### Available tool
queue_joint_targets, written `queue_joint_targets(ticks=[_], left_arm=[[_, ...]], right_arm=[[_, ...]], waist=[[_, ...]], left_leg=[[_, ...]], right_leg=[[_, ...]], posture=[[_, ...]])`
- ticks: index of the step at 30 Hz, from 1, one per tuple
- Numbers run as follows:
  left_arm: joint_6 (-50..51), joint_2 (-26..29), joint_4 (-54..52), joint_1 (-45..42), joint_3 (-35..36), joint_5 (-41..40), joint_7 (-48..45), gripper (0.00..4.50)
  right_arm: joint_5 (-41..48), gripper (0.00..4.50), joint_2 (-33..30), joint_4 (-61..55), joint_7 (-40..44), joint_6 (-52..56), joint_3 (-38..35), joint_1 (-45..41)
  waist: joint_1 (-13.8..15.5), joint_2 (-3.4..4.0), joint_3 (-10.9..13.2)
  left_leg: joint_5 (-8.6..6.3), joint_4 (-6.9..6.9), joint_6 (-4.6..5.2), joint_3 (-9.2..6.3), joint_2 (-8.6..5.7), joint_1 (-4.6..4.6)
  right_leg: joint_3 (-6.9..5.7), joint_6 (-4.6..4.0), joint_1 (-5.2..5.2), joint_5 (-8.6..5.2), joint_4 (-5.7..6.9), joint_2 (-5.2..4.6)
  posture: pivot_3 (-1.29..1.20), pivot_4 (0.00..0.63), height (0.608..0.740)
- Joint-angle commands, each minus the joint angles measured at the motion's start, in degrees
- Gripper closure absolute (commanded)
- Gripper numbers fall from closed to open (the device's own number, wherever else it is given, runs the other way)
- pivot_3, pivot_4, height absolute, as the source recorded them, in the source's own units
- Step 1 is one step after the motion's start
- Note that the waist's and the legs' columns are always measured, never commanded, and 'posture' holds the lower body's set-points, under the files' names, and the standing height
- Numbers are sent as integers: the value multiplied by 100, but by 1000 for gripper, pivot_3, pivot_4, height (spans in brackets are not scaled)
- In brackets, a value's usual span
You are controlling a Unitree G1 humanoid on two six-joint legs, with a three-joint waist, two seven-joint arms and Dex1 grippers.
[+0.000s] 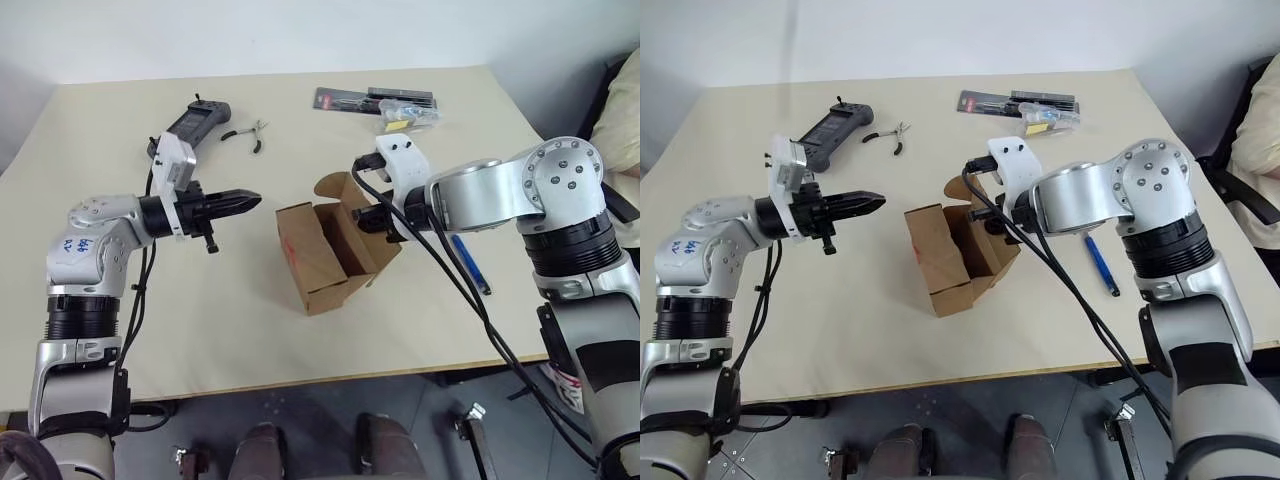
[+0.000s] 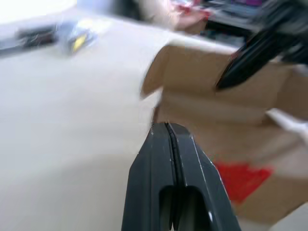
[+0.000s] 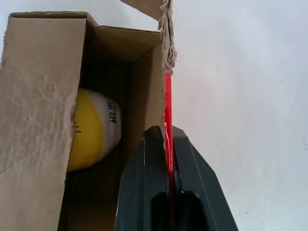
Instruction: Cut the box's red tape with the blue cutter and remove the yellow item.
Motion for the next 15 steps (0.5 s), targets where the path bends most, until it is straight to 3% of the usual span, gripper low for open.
queue_joint_targets(ticks=[1,8,15], left_arm=[[-176,-162,-205,-132,-505,37,-422,4500],[-810,-314,348,-596,-1443,546,-1295,4500],[-1492,-338,1050,-845,-1775,1049,-1761,4500]], right_arm=[[106,4484,40,-25,3,-141,-71,-261],[-265,4484,-3,270,241,-45,-50,-443],[-620,4484,65,341,538,98,-133,-452]], waist=[[-19,1,1],[-33,2,5],[-37,2,5]], left_leg=[[0,-2,0,0,0,0],[1,1,0,3,0,-34],[1,4,0,3,0,-67]], right_leg=[[-1,0,-1,0,0,0],[-3,0,-38,0,4,0],[-5,0,-69,0,7,0]], posture=[[0,150,740],[0,150,740],[0,150,740]])
